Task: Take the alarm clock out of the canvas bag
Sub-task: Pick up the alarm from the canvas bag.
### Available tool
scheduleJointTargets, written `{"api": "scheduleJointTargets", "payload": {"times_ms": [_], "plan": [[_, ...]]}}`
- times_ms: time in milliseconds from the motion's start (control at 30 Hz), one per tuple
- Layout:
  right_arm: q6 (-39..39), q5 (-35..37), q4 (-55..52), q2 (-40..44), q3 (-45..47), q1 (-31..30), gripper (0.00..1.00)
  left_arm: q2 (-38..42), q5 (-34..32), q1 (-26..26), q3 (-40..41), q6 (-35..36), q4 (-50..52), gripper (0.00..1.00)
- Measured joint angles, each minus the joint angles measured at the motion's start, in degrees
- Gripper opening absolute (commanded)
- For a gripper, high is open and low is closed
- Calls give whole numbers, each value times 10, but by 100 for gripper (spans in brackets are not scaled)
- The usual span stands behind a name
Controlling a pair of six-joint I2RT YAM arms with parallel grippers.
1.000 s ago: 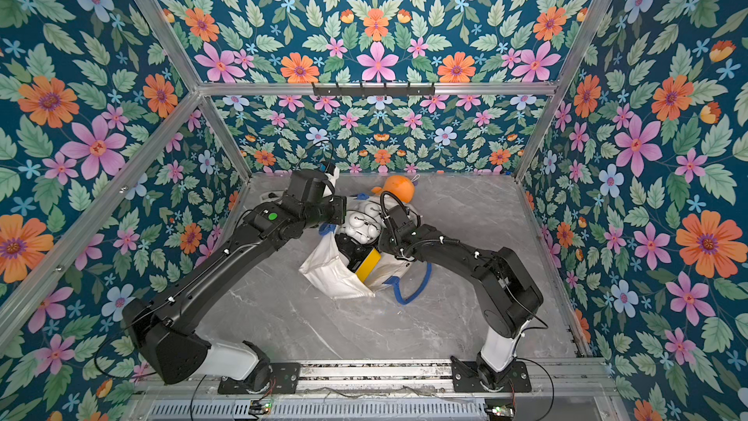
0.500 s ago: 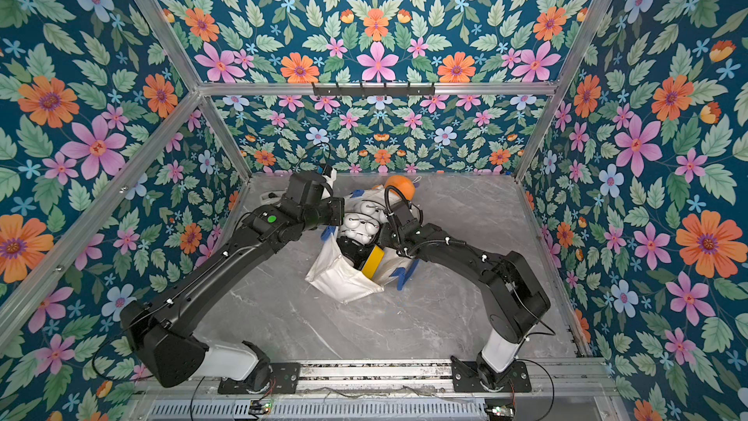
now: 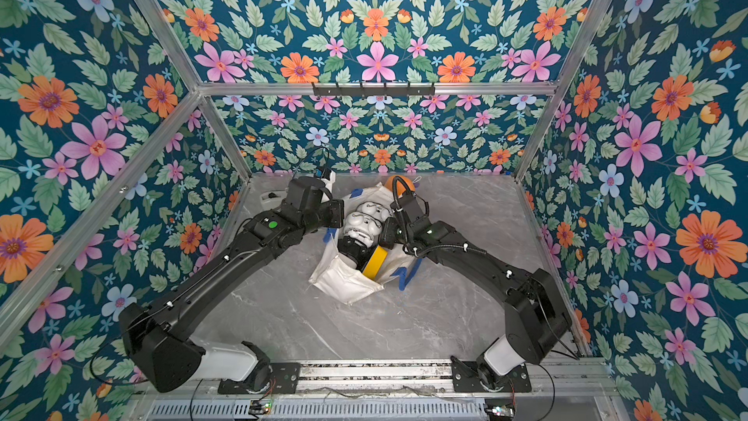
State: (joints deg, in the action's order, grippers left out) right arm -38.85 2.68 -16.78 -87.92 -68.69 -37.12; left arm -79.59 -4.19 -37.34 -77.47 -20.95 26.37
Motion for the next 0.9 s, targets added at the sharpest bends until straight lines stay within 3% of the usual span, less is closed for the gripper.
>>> {"api": "scheduleJointTargets", "payload": {"times_ms": [767,900], "plan": [[5,4,-66,12,-10,0,0,10,2,-1,8,2,-14,0],[4,9,-78,3,-14,0,8,10,7,-1,8,2,-15,0]]}}
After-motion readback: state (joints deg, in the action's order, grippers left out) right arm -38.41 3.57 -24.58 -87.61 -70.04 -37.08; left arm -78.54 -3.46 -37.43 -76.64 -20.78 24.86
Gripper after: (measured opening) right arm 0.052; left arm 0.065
